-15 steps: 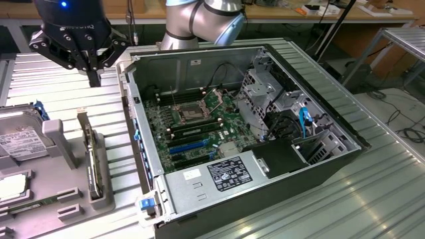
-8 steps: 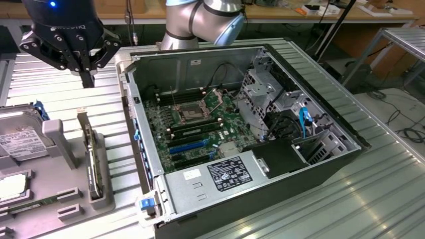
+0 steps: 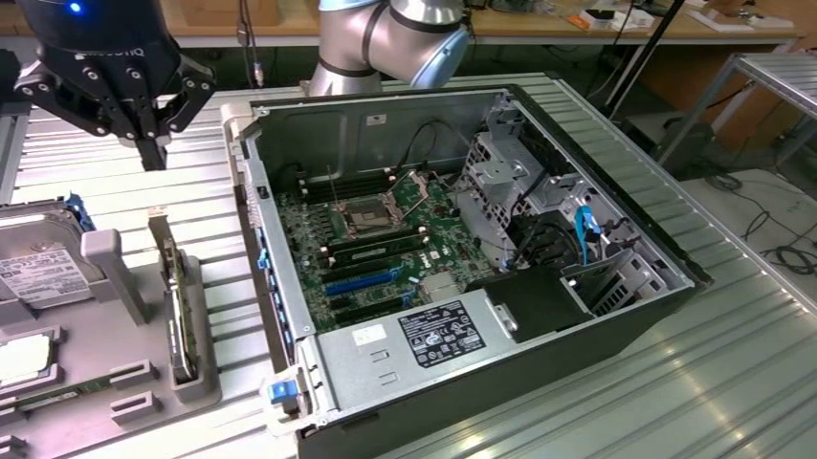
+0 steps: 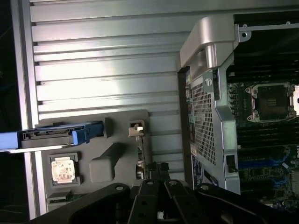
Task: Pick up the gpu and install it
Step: 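Reach for the gpu, then pick up the gpu and move the gpu toward the slot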
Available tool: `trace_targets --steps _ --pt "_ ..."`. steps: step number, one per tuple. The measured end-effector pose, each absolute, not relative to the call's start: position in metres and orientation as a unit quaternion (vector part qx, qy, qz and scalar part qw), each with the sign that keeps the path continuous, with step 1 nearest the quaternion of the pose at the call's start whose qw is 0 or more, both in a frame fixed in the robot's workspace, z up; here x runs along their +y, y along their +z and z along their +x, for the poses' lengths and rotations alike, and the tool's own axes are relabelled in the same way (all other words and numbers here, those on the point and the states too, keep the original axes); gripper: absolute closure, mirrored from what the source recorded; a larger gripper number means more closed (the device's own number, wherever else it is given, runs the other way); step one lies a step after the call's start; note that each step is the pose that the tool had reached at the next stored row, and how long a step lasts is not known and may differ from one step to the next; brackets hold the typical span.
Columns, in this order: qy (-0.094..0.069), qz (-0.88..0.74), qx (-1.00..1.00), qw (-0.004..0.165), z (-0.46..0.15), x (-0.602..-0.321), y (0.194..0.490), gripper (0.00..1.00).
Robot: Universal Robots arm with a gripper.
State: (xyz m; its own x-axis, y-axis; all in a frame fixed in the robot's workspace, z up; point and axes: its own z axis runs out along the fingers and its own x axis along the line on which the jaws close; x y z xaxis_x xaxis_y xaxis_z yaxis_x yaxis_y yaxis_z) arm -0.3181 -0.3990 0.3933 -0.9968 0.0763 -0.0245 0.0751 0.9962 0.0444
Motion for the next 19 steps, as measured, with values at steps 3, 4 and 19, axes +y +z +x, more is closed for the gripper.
trace_targets --steps 3,4,19 --pt "0.022 0.038 0.999 0.013 -0.3219 -0.3989 0.3934 0.89" --pt "0.022 0.038 0.999 0.013 -0.3231 -0.3989 0.3933 0.89" --pt "0.022 0.038 0.999 0.013 -0.3271 -0.3999 0.3933 0.89"
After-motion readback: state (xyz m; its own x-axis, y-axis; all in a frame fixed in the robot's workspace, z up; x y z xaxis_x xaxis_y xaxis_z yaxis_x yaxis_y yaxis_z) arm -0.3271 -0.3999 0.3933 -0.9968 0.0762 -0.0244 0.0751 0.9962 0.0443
